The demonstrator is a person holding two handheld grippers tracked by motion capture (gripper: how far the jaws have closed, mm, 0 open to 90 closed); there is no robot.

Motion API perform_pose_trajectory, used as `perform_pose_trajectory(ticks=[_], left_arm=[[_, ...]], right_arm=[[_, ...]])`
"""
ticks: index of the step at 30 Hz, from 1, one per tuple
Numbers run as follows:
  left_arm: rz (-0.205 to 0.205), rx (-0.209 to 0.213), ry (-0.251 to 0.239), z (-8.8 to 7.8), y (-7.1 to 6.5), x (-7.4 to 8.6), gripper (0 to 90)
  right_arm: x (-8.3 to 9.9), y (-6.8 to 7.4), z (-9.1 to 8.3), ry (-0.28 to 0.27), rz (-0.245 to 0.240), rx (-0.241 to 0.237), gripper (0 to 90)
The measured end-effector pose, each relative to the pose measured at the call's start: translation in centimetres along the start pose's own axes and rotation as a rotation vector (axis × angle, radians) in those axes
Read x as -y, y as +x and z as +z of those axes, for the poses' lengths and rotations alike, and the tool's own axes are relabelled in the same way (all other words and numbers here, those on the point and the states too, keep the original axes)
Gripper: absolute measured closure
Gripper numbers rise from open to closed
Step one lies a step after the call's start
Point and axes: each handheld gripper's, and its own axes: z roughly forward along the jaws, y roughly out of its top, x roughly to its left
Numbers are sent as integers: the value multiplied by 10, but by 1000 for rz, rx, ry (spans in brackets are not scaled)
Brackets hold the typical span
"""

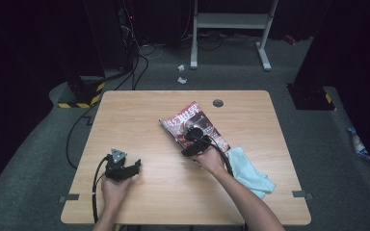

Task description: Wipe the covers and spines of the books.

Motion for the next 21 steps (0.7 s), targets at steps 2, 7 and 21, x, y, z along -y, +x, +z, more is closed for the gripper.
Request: perform_pose_trajectory(ticks=[2,7,21], left_arm=[[0,0,0,0,0,0,271],[1,0,0,0,0,0,271],[-3,2,3,0,0,-1,276]], right_arm=[[0,1,2,12,9,-7,630],[0,5,6,21,-16,-9,600],[20,-6,-17,-51,-24,-22,556]])
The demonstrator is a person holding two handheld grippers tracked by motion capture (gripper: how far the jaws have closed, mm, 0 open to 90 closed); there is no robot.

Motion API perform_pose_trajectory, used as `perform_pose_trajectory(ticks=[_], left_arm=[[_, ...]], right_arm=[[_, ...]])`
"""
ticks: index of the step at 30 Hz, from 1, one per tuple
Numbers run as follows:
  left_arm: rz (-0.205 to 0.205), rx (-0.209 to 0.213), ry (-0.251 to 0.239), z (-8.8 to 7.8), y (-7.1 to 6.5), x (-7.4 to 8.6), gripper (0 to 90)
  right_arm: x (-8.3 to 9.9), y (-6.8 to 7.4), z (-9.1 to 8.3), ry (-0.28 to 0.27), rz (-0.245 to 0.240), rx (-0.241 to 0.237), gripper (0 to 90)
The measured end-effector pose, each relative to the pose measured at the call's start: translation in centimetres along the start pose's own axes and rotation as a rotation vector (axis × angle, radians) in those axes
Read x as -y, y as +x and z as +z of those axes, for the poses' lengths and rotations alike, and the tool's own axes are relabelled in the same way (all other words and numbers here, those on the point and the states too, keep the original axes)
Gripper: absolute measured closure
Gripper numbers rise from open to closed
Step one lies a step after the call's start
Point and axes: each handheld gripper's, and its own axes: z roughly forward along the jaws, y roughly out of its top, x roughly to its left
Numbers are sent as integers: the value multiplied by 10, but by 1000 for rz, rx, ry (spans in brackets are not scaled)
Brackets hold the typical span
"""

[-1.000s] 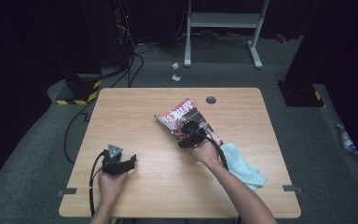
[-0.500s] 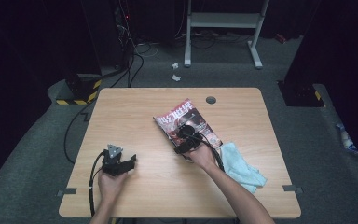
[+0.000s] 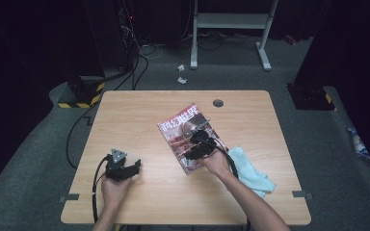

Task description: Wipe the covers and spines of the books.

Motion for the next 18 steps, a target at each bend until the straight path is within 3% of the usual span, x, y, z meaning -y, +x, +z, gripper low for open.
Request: perform_pose_trajectory(ticks=[3,4,8,12,18], left_arm=[[-2,12,8,-1,0,0,275],[-2,12,8,-1,0,0,274],[-34,64,6,-2,-10,-6,274],[-18,125,18,-1,-31,-23,275],[16,227,44,2,-75,-51,273]], right_arm=[[10,-7,-16,-11,-11,37,554],[14,-10,-21,-15,6,46,553],[28,-24,-41,-37,2,80,544],[47,-35,-56,-34,33,115,525],[80,-51,-62,33,47,172,509]])
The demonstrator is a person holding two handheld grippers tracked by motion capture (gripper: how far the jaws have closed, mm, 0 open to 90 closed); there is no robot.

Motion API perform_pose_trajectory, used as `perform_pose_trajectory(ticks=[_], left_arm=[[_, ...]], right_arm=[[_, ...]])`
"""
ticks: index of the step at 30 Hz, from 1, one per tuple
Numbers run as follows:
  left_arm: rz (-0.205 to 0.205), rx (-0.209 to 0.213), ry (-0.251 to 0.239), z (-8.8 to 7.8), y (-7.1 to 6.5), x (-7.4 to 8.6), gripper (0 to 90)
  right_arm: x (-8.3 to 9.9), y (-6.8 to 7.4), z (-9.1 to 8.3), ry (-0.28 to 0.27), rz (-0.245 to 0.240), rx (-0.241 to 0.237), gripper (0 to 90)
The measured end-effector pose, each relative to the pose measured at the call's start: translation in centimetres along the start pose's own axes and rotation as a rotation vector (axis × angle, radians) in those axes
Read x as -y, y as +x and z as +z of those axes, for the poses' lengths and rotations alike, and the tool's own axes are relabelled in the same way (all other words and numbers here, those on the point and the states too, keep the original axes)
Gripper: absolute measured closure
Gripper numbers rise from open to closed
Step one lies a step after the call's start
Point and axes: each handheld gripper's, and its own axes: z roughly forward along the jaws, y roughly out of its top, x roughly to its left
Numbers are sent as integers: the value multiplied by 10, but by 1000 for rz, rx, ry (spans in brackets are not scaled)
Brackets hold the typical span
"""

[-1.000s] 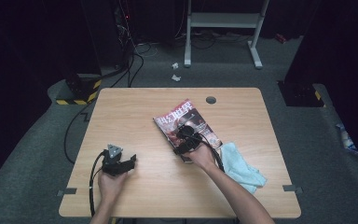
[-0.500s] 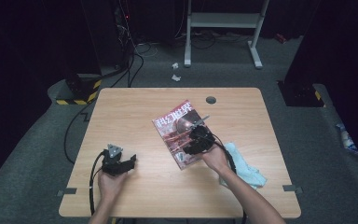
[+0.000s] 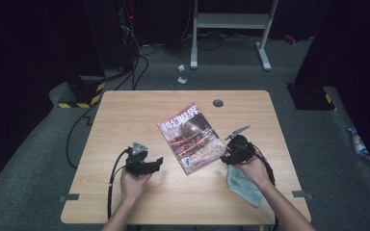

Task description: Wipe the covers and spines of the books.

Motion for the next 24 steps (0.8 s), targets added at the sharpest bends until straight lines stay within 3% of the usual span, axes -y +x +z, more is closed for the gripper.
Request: perform_pose_trajectory(ticks=[4,9,15,17,24], left_arm=[[6,49,41,14,-22,-13,266],[17,56,95,31,-41,-21,261],[26,28,160,53,-56,-26,259],[9,17,195,61,-59,-25,259],[33,-20,199,64,-61,-26,254]], right_arm=[[16,-8,2,25,18,9,509],[25,-12,6,48,34,1,555],[29,-15,16,96,25,4,701],[31,-18,18,107,31,10,761],[30,-28,19,108,34,29,877]])
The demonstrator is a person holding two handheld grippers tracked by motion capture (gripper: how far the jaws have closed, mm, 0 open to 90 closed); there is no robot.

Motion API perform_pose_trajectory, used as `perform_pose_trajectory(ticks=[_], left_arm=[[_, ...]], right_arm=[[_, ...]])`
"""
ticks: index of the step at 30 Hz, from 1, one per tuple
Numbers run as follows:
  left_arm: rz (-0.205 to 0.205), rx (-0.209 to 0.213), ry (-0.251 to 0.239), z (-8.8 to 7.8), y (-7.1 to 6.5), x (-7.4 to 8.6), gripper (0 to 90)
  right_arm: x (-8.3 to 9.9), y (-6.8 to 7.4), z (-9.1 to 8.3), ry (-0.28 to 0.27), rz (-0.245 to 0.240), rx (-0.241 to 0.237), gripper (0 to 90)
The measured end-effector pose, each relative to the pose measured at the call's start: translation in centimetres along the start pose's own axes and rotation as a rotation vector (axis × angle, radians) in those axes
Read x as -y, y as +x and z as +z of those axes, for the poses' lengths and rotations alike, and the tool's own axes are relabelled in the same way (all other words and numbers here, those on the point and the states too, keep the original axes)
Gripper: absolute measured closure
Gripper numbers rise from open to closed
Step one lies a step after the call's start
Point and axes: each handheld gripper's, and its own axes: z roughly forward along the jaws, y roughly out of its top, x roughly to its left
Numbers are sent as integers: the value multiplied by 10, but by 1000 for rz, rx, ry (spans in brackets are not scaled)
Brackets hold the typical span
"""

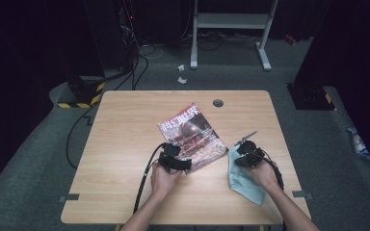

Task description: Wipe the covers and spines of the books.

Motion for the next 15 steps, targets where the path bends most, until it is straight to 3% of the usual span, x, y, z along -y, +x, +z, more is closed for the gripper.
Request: perform_pose_trajectory(ticks=[6,15], left_arm=[[2,0,39,0,1,-5,254],[10,4,39,0,5,-5,264]], right_arm=[[-7,-12,3,-5,-1,59,888],[-8,-32,7,-73,77,92,892]])
